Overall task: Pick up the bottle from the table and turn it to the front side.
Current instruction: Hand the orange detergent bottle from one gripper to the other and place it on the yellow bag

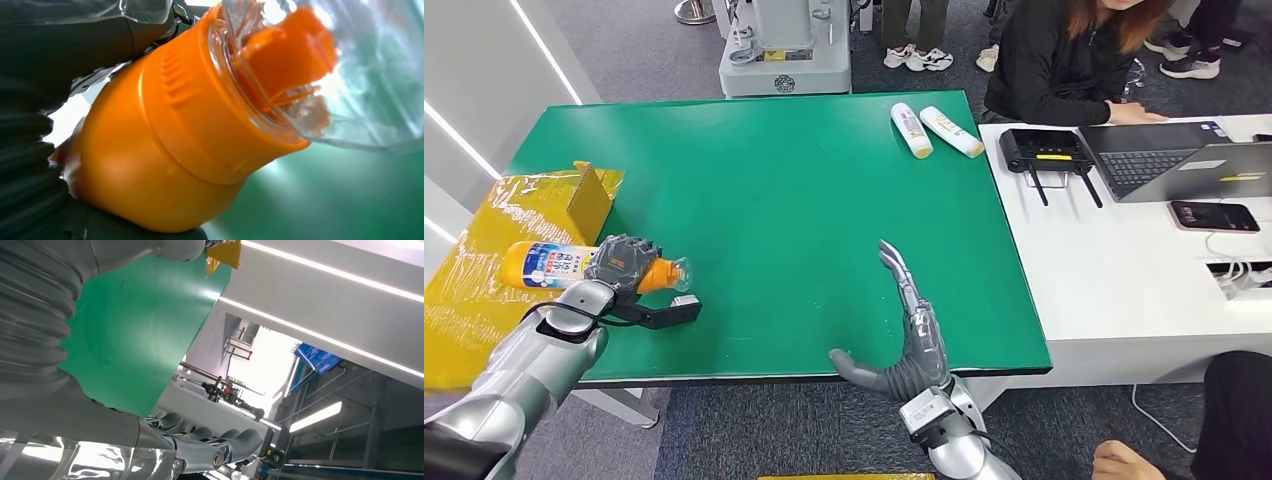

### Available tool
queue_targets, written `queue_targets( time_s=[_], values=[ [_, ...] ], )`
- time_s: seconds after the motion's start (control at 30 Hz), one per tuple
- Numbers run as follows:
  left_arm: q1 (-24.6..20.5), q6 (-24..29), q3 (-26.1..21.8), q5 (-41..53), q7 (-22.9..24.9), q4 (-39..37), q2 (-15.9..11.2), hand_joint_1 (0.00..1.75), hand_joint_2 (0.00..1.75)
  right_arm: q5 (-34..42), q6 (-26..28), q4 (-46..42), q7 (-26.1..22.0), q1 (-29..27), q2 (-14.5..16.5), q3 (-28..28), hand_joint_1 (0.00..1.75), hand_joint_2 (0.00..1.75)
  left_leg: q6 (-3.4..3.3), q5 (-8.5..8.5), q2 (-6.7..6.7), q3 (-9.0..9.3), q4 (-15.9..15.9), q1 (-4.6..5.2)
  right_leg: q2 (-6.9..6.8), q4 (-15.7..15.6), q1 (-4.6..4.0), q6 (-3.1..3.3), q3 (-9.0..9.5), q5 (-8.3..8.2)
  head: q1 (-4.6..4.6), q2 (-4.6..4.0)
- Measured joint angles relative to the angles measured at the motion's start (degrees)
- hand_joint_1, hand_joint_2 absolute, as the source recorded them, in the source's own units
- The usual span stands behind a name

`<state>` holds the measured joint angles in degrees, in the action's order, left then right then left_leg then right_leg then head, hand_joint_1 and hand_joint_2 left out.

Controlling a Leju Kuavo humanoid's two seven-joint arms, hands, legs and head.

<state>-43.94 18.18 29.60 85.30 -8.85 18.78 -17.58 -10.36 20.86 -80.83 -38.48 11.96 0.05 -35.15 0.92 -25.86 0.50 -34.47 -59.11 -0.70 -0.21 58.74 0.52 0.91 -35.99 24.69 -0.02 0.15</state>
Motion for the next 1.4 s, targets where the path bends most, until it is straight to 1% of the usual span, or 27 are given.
queue_targets(
  time_s=[0.1, 0.33, 0.43, 0.63, 1.1, 1.13, 1.17, 1.23, 1.27, 1.3, 1.4],
  values=[
    [-0.5, -2.3, 0.0, -1.8, -1.5, -0.1, 0.6, 1.75, 1.75, -0.1, 0.1, 0.0, 0.0, 0.0, -0.2, 0.0, 0.00, 1.75, 0.00, 0.00, 0.00, 0.00, 0.0, 0.00, 0.00, 0.0, 0.00, 0.00, 0.00, 0.00, -0.01, 0.01],
    [-2.0, -4.7, -0.4, -4.1, -2.4, -0.3, 1.4, 1.75, 1.75, -0.5, -0.1, 0.0, 0.4, -0.1, -0.4, 0.0, 0.00, 1.75, 0.00, 0.00, 0.00, 0.00, 0.0, -0.01, 0.00, 0.0, 0.00, 0.00, 0.00, 0.00, -0.01, -0.01],
    [-2.4, -6.9, -1.8, -6.6, -1.6, -0.5, 1.8, 1.75, 1.75, -1.1, -0.4, 0.0, 0.9, -0.1, -0.5, 0.0, 0.00, 1.75, 0.00, 0.00, 0.01, 0.00, 0.0, -0.01, 0.01, 0.0, 0.00, 0.00, -0.01, 0.00, -0.01, 0.00],
    [-3.0, -10.5, -4.4, -8.7, 1.0, -0.9, 2.0, 1.75, 1.75, -1.2, -1.1, 0.0, 1.3, -0.3, -0.7, 0.0, 0.00, 1.75, 0.00, 0.00, 0.01, 0.00, 0.0, -0.01, 0.01, 0.0, 0.00, 0.00, 0.00, 0.00, -0.01, 0.00],
    [-2.7, -13.5, -7.4, -10.2, 3.7, -1.8, 1.0, 1.75, 1.75, -2.1, -2.4, 0.0, 1.7, -1.3, -1.4, 0.3, 0.00, 1.75, 0.00, 0.00, 0.00, -0.01, 0.0, -0.01, 0.00, 0.0, 0.00, 0.00, 0.00, 0.00, -0.01, -0.01],
    [-2.5, -13.5, -7.6, -10.2, 3.8, -1.9, 0.9, 1.70, 1.75, -2.1, -2.4, 0.0, 1.7, -1.4, -1.5, 0.4, 0.00, 1.75, 0.00, 0.00, 0.00, -0.01, 0.0, -0.01, 0.00, 0.0, 0.00, 0.00, 0.00, 0.00, -0.01, -0.01],
    [-2.3, -13.5, -7.8, -10.2, 3.8, -1.9, 0.9, 1.34, 1.75, -2.1, -2.5, 0.0, 1.7, -1.5, -1.6, 0.4, 0.00, 1.75, 0.00, 0.00, 0.00, -0.01, 0.0, -0.01, 0.00, 0.0, 0.00, 0.00, 0.00, 0.00, -0.01, 0.00],
    [-1.9, -13.1, -8.1, -10.2, 4.0, -1.9, 0.9, 0.47, 1.75, -2.2, -2.6, 0.0, 1.7, -1.6, -1.7, 0.5, 0.00, 1.75, 0.00, 0.00, 0.00, -0.02, 0.0, -0.01, 0.00, 0.0, 0.00, 0.00, 0.00, 0.00, -0.01, 0.00],
    [-1.6, -12.6, -8.1, -10.1, 4.1, -1.9, 0.9, 0.07, 1.75, -2.2, -2.7, 0.0, 1.7, -1.7, -1.9, 0.6, 0.00, 1.75, 0.00, 0.00, 0.00, -0.01, 0.0, 0.00, 0.00, 0.0, 0.00, 0.00, 0.00, 0.00, -0.01, 0.00],
    [-1.4, -12.0, -8.2, -10.1, 4.3, -1.9, 1.0, 0.00, 1.75, -2.2, -2.7, 0.0, 1.6, -1.8, -2.0, 0.7, 0.00, 1.75, 0.00, 0.00, 0.00, -0.01, 0.0, 0.00, 0.00, 0.0, 0.00, 0.00, 0.00, 0.00, -0.01, 0.00],
    [-0.4, -9.6, -8.2, -9.9, 4.5, -1.9, 1.0, 0.00, 1.75, -2.2, -2.6, 0.0, 1.5, -2.3, -2.5, 0.7, 0.00, 1.75, 0.00, 0.00, 0.00, -0.02, 0.0, 0.00, 0.00, 0.0, 0.00, 0.00, 0.00, 0.00, 0.00, 0.00]
  ],
)
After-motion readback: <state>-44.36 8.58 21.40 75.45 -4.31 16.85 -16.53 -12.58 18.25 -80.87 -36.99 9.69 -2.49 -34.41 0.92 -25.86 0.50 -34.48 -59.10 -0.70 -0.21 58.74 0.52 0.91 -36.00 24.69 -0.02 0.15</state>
